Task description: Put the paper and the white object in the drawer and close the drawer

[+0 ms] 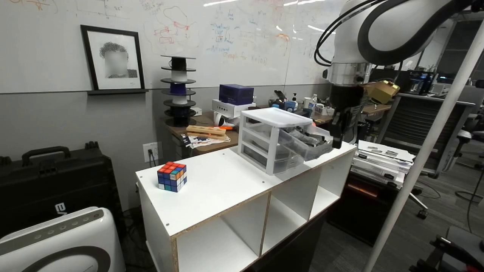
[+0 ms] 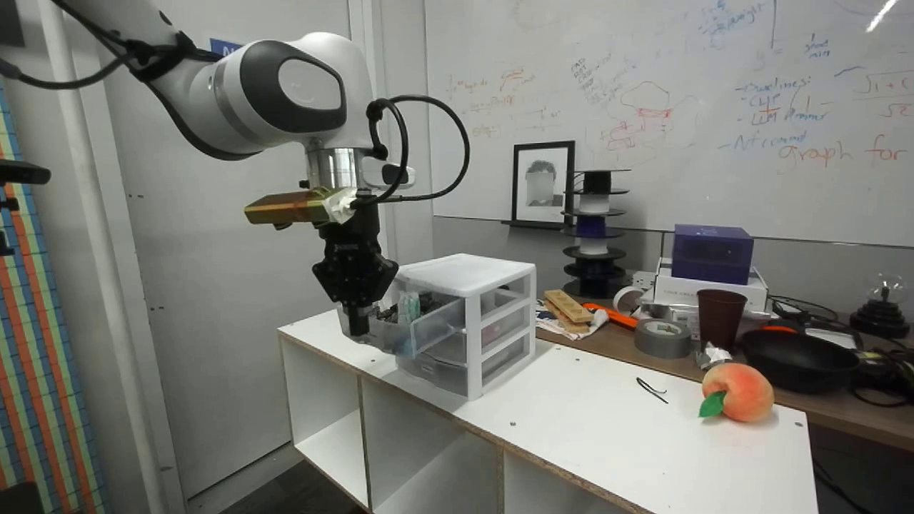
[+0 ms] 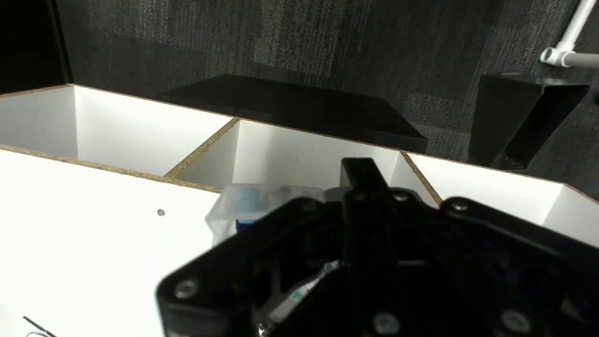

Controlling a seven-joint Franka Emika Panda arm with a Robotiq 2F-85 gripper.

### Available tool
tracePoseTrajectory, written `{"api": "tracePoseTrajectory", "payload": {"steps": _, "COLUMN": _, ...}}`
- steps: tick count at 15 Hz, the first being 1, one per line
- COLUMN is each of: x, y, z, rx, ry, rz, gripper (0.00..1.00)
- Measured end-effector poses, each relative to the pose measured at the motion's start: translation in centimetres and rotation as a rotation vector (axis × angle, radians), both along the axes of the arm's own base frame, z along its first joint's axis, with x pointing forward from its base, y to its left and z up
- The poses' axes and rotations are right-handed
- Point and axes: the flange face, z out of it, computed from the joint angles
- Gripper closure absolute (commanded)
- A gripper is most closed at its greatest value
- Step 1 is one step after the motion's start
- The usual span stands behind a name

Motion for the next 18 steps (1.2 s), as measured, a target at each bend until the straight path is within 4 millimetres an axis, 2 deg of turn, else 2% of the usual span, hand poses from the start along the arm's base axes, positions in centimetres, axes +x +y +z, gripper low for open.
{"api": "tracePoseTrajectory", "payload": {"steps": 5, "x": 1.7, "y": -0.2, "z": 0.3, "rx": 0.017, "ry": -0.144, "rz": 0.03, "gripper": 1.0}}
{"api": "tracePoseTrajectory", "payload": {"steps": 9, "x": 3.2, "y": -1.1, "z": -0.2, "rx": 0.023, "ry": -0.251, "rz": 0.038, "gripper": 1.0}}
{"api": "tracePoseTrajectory", "payload": {"steps": 18, "x": 5.4, "y": -2.4, "z": -0.2, "rx": 0.022, "ry": -0.357, "rz": 0.044, "gripper": 1.0}}
